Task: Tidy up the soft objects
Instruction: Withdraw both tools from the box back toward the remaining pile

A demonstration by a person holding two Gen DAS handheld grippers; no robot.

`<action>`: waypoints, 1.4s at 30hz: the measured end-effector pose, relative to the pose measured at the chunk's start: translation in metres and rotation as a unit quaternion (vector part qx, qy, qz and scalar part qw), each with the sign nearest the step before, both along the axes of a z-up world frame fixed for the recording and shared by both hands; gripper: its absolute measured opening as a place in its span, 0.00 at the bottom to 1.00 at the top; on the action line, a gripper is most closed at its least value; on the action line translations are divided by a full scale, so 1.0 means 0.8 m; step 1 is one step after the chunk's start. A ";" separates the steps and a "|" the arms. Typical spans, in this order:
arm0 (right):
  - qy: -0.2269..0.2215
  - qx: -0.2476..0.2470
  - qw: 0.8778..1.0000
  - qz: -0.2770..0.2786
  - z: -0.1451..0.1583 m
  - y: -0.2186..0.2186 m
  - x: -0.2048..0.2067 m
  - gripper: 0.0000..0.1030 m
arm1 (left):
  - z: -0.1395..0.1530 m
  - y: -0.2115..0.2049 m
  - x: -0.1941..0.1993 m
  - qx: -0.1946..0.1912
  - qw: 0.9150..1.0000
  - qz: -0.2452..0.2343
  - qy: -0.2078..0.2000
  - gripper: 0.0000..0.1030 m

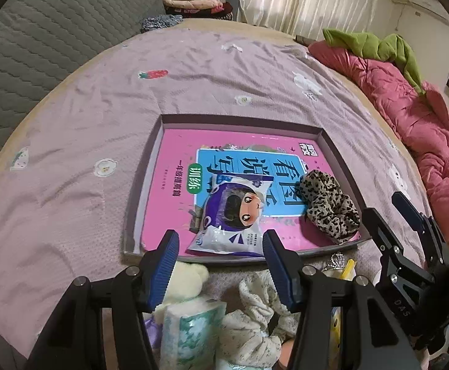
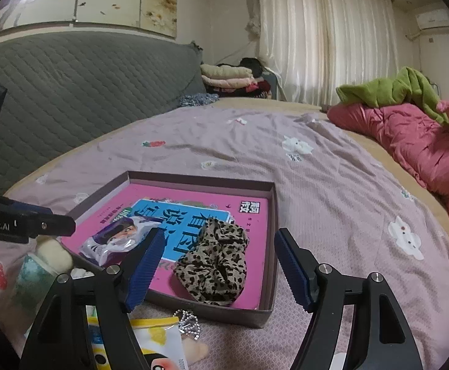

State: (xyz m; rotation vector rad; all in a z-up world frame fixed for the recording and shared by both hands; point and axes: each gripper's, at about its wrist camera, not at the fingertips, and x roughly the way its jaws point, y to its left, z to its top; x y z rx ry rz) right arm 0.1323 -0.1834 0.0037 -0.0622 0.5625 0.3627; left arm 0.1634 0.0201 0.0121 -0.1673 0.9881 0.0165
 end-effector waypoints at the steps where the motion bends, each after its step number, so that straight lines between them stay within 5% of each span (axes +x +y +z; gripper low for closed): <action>1: -0.002 0.000 1.000 0.000 0.001 0.000 -0.003 0.73 | 0.001 0.003 -0.002 -0.003 1.000 0.002 -0.001 0.54; 13: -0.021 0.022 1.000 -0.005 0.020 -0.014 -0.052 0.73 | 0.017 0.020 -0.038 -0.006 1.000 0.009 -0.014 0.54; 21: -0.026 -0.012 1.000 -0.008 0.030 0.002 -0.095 0.73 | 0.021 0.015 -0.065 -0.010 1.000 -0.001 -0.021 0.54; 42: 0.021 -0.035 0.999 -0.005 0.017 0.014 -0.156 0.73 | 0.022 0.054 -0.128 0.003 0.999 -0.012 -0.033 0.54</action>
